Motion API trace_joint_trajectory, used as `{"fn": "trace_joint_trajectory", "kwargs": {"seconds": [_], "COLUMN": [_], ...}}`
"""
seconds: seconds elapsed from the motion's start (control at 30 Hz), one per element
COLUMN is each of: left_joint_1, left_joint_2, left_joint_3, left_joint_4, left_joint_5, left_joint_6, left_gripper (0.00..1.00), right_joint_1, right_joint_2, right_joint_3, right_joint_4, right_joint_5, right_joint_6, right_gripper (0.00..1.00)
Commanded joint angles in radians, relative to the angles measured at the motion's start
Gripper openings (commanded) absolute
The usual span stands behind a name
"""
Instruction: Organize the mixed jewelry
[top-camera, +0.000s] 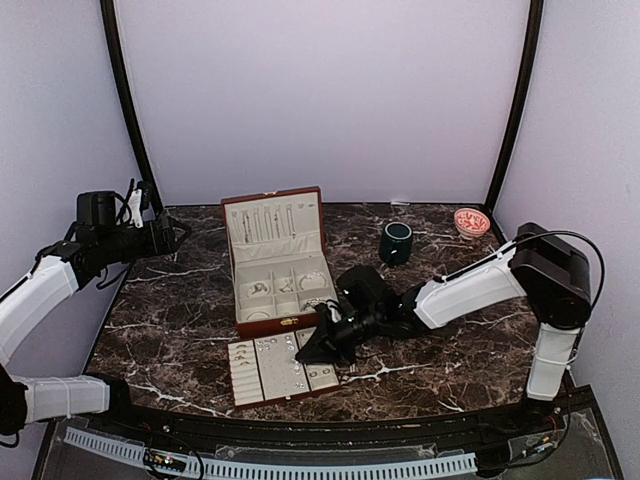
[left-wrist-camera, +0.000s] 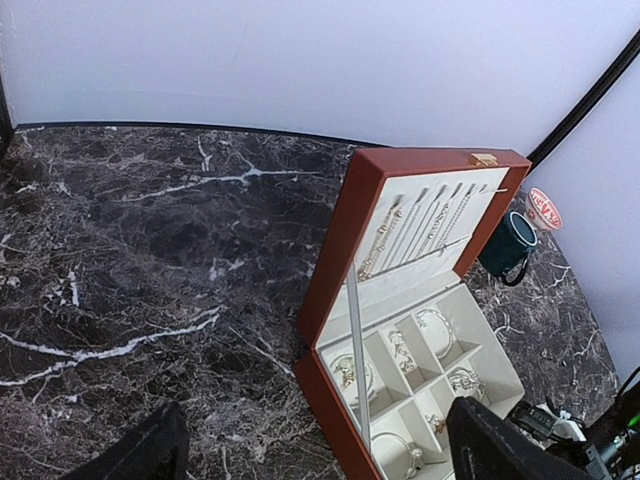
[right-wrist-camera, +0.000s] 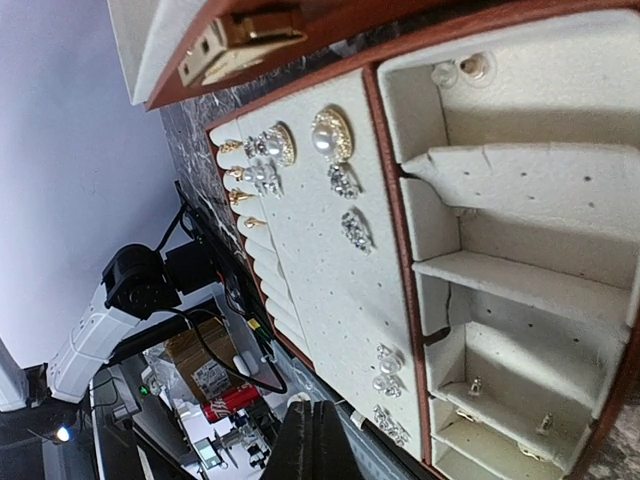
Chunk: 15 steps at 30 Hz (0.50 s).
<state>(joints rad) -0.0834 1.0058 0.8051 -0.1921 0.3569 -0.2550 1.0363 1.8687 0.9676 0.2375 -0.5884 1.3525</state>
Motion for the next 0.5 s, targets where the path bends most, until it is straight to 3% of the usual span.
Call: {"fn": "trace_joint_trajectory", "kwargs": {"seconds": [0.0,0.47], "left_joint_1": [-0.004,-0.004], "left_joint_2": [-0.021,-0.017], "left_joint_3": [-0.016,-0.016], "left_joint_4": [0.025,0.024], "left_joint_5": [0.022,0.019], "left_joint_6": [-0.008,-0.009], "left_gripper": [0.92,0.92], "right_joint_1": [0.022,0.021], "right_joint_2": [0.046,0.09], "right_joint_3": [0.039,0.039], "right_joint_4": [0.061,0.125], "right_joint_5": [-0.033,-0.005], "right_joint_6": [0.017,0.033], "right_gripper": [0.0,0.0]}}
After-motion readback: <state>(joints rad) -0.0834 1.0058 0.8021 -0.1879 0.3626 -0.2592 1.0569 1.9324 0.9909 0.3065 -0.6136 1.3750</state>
